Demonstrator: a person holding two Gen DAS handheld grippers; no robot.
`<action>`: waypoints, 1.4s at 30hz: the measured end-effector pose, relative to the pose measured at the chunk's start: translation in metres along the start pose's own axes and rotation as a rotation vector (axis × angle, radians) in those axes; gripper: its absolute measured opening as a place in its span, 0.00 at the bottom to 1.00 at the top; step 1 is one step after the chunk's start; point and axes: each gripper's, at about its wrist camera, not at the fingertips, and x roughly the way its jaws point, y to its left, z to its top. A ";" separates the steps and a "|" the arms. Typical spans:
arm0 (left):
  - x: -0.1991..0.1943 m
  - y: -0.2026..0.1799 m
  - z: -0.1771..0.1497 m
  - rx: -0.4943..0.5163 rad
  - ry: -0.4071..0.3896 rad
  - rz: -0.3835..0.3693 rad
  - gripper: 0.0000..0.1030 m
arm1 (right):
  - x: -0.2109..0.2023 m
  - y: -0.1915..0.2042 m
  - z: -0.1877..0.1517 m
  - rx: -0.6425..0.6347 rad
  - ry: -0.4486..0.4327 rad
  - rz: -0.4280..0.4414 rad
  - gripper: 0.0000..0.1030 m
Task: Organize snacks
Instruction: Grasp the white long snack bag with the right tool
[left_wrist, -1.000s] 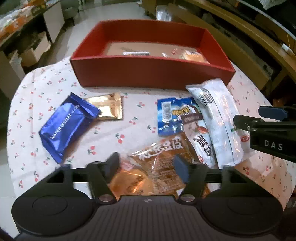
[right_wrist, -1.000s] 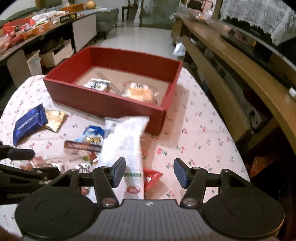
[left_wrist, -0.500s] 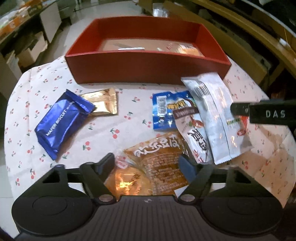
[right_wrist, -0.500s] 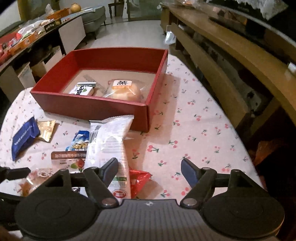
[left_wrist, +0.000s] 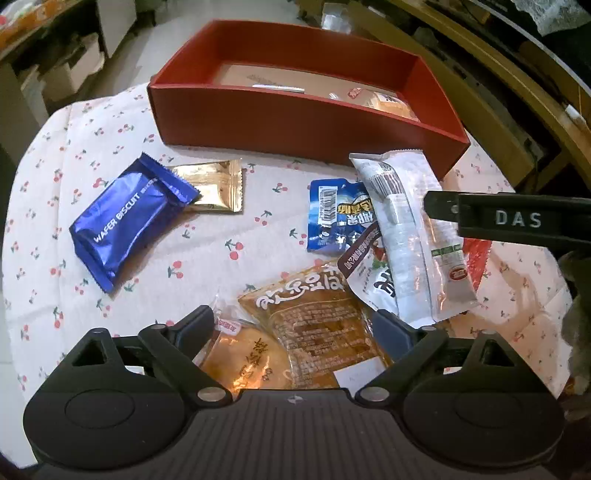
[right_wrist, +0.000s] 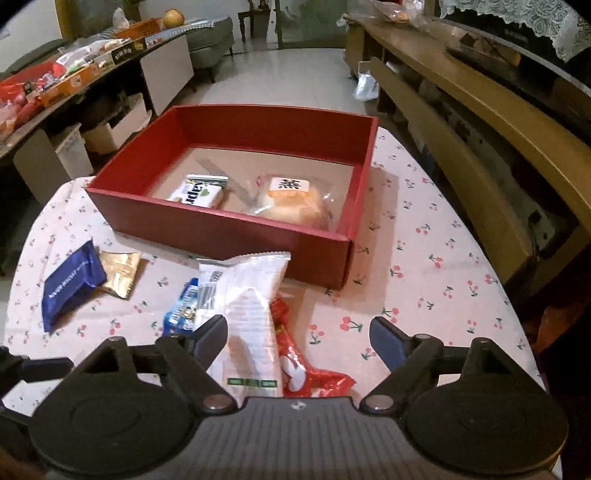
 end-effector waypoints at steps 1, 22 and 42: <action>-0.001 -0.001 -0.001 -0.002 -0.002 0.000 0.93 | 0.003 0.003 0.001 -0.008 0.006 -0.004 0.97; -0.020 0.023 -0.011 -0.107 0.008 -0.024 0.93 | 0.002 0.006 -0.008 -0.030 0.042 0.122 0.57; -0.014 0.015 -0.010 -0.069 0.019 -0.064 0.94 | 0.028 0.020 -0.008 -0.075 0.088 0.067 0.66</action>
